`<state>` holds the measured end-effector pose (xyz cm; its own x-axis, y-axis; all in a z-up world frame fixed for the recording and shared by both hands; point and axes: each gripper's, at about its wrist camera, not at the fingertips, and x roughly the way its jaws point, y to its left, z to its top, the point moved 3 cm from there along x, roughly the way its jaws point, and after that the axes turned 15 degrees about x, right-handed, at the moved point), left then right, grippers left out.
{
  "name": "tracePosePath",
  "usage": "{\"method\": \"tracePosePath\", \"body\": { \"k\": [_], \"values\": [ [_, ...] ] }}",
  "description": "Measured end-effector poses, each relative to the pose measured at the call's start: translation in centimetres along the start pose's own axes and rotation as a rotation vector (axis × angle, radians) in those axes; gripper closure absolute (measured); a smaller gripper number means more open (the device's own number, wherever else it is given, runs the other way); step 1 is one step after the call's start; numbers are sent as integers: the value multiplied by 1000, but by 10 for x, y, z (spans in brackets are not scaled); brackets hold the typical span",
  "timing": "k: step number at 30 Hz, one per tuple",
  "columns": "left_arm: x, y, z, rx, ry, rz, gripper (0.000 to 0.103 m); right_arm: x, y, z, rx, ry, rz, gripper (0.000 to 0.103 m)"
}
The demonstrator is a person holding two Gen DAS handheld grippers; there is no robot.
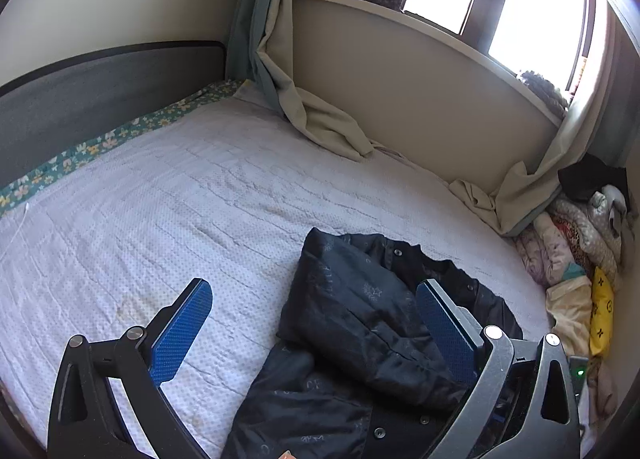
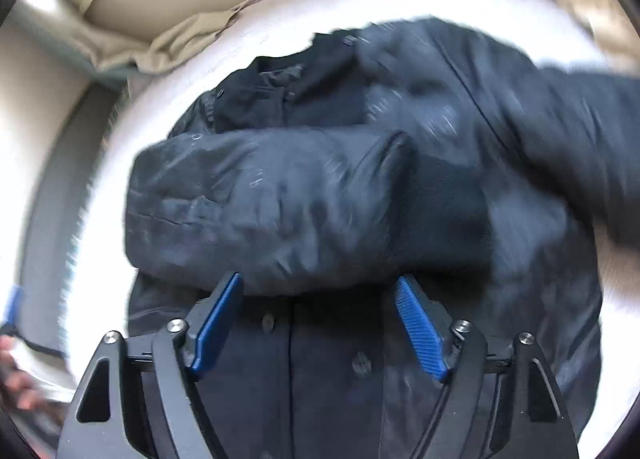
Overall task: Fold large clothes
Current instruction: 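Grasp the knit cuff of the other sleeve with the right tool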
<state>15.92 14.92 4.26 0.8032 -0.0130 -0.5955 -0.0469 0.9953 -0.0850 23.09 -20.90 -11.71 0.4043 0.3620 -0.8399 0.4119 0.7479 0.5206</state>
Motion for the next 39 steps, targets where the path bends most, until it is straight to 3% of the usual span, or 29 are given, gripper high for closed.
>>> {"method": "tracePosePath", "body": {
  "k": [3,8,14,16,19,21,23,27,31,39],
  "values": [
    [-1,-3,-1,8,-1,-7,0,-18,-25,4,90,21,56,24],
    [2,-15,-1,29,2,-4,0,-35,-66,25,219,-26,63,24],
    [11,-23,-5,40,27,-11,0,-4,-72,36,339,96,222,24],
    [13,-23,-5,35,32,-13,0,12,-69,37,335,115,228,29],
    [15,-23,-6,28,37,-12,0,35,-60,43,319,143,254,56],
    [17,-22,-6,23,40,-13,0,40,-50,49,267,107,213,70],
    [19,-22,-6,24,41,-9,0,36,-36,55,193,64,178,77],
    [23,-23,-6,21,50,-8,0,10,2,80,6,-90,129,81],
    [29,-27,-8,34,63,-7,0,-11,14,99,-91,-203,109,82],
    [51,-46,-16,85,132,9,0,44,-24,106,-36,-137,-24,78]
  ]
}}
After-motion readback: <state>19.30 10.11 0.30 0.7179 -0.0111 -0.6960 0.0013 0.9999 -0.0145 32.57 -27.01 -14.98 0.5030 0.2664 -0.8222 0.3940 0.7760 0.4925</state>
